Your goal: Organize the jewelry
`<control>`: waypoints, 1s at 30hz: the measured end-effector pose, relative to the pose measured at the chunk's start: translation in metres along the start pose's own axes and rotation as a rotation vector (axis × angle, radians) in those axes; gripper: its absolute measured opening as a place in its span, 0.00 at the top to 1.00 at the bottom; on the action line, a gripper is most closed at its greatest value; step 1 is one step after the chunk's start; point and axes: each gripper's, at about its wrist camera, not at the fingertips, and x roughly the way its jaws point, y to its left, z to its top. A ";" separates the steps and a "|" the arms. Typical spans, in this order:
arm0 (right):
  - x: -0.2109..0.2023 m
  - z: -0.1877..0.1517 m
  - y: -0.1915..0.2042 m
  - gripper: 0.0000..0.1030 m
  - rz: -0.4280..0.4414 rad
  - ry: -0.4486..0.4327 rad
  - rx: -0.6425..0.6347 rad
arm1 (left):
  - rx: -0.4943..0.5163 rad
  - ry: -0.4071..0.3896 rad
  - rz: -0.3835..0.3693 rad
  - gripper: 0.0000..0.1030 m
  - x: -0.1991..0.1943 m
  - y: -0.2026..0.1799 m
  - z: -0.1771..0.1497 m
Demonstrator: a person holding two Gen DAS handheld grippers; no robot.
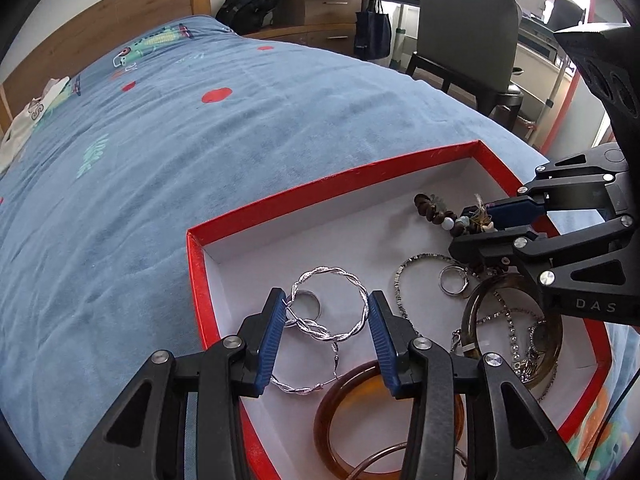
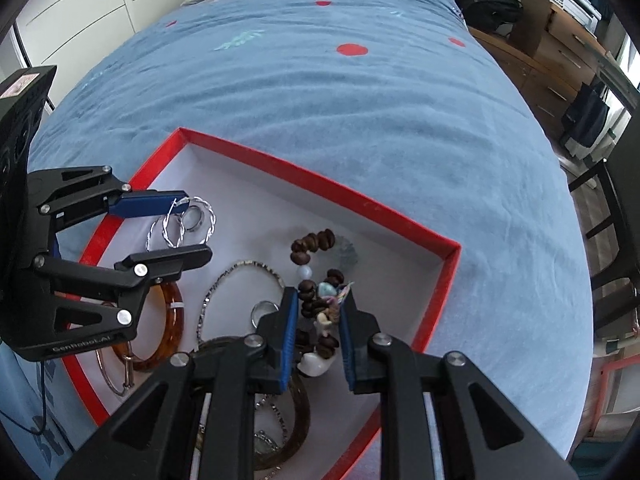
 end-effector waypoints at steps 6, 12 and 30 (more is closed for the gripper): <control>-0.001 -0.003 0.009 0.65 0.003 0.021 -0.052 | -0.009 -0.005 -0.021 0.58 -0.002 0.001 0.001; -0.006 -0.006 0.012 0.61 -0.011 0.025 -0.068 | -0.004 -0.015 -0.021 0.52 -0.007 0.001 0.001; -0.055 -0.016 0.014 0.61 -0.021 -0.057 0.007 | -0.032 -0.102 -0.002 0.36 -0.060 -0.001 0.001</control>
